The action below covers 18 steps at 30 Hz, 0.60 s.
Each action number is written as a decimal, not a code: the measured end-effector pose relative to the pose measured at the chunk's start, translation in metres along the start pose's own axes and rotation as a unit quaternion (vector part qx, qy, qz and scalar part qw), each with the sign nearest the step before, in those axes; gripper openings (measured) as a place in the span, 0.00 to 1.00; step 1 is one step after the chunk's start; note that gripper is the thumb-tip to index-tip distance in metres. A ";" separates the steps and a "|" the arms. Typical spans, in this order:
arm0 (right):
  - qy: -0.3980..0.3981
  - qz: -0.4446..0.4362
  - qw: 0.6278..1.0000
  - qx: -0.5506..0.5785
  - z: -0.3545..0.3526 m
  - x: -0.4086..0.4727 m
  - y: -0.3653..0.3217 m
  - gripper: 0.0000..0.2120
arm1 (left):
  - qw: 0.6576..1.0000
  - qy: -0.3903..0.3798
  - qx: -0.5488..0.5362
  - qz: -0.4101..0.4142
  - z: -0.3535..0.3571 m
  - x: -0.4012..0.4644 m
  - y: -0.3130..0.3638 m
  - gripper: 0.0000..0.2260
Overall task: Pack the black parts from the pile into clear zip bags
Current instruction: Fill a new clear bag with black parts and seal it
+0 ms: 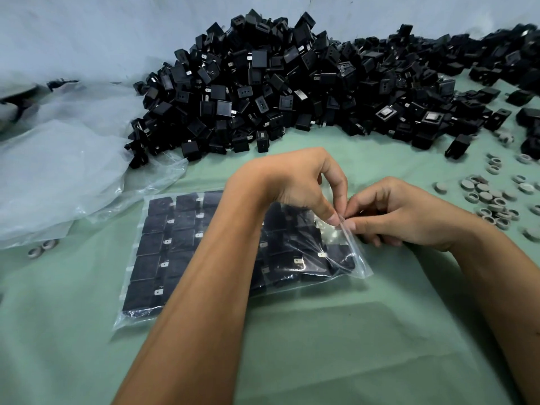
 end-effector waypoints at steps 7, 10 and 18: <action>0.259 0.021 0.960 -0.100 -0.066 0.042 -0.012 0.03 | 0.999 -0.030 -0.027 0.036 0.002 -0.002 -0.001 0.07; 0.208 0.012 0.928 -0.309 -0.077 0.093 -0.045 0.09 | 0.998 -0.036 -0.024 0.035 0.001 -0.002 -0.004 0.07; 0.027 -0.024 0.886 -0.463 -0.057 0.193 -0.063 0.16 | 0.997 -0.049 -0.051 0.037 -0.001 -0.005 -0.011 0.08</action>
Point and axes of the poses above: each hand's wrist, its own x-axis towards the middle knuckle, its own z-axis out of the palm, y = z × x, the point moved 7 cm from there along x, towards the middle knuckle, and after that the axes turned 15 degrees about -y, right-handed, at the moved point
